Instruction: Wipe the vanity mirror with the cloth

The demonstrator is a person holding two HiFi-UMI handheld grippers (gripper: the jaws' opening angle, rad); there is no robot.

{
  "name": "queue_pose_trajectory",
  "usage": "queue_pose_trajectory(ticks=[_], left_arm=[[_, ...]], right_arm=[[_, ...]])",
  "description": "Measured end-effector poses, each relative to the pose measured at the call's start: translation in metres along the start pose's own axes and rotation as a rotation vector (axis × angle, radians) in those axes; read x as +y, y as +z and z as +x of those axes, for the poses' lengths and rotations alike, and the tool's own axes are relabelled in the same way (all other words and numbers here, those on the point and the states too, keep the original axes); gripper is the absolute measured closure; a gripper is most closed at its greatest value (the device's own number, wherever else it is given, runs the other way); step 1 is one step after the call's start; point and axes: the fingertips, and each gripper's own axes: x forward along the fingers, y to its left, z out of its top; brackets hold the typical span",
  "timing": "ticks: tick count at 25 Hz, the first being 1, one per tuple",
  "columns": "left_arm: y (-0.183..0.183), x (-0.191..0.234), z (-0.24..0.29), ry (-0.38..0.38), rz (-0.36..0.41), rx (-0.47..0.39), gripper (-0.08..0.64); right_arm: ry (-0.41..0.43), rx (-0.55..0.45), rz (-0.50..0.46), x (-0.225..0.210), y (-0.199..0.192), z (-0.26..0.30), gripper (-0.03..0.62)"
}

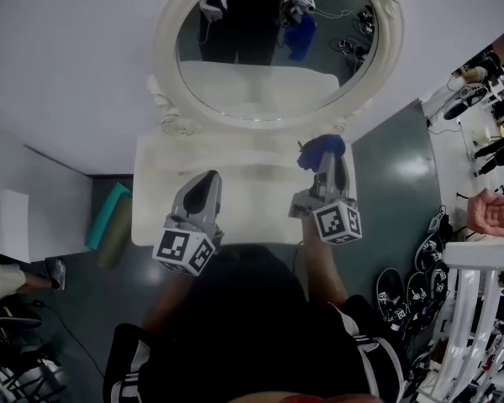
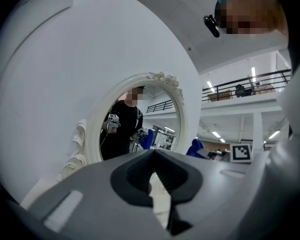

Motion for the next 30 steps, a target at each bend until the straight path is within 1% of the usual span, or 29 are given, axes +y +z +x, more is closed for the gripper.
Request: queue_pose_trajectory(ticks=[5,13,19,23,30], left_arm=[[0.007,0.004,0.014,-0.003,0.0,0.004,0.549],[0.009,0.009,0.035,0.009,-0.004,0.003,0.549],[0.005,0.022,0.054,0.035,-0.004,-0.004,0.549],[0.004,0.028,0.062,0.043,-0.002,-0.005,0.549],[0.021,0.04,0.085,0.063,-0.005,-0.034,0.549]], right_arm=[[-0.043,-0.051,0.066,-0.019,0.01,0.036,0.533],[-0.101,-0.108,0.109,-0.055,0.026,0.08,0.534],[-0.105,-0.122,0.106,-0.07,0.024,0.114,0.534],[-0.118,-0.14,0.128,-0.075,0.024,0.133,0.534],[-0.129,-0.168,0.168,-0.079,0.026,0.168,0.534]])
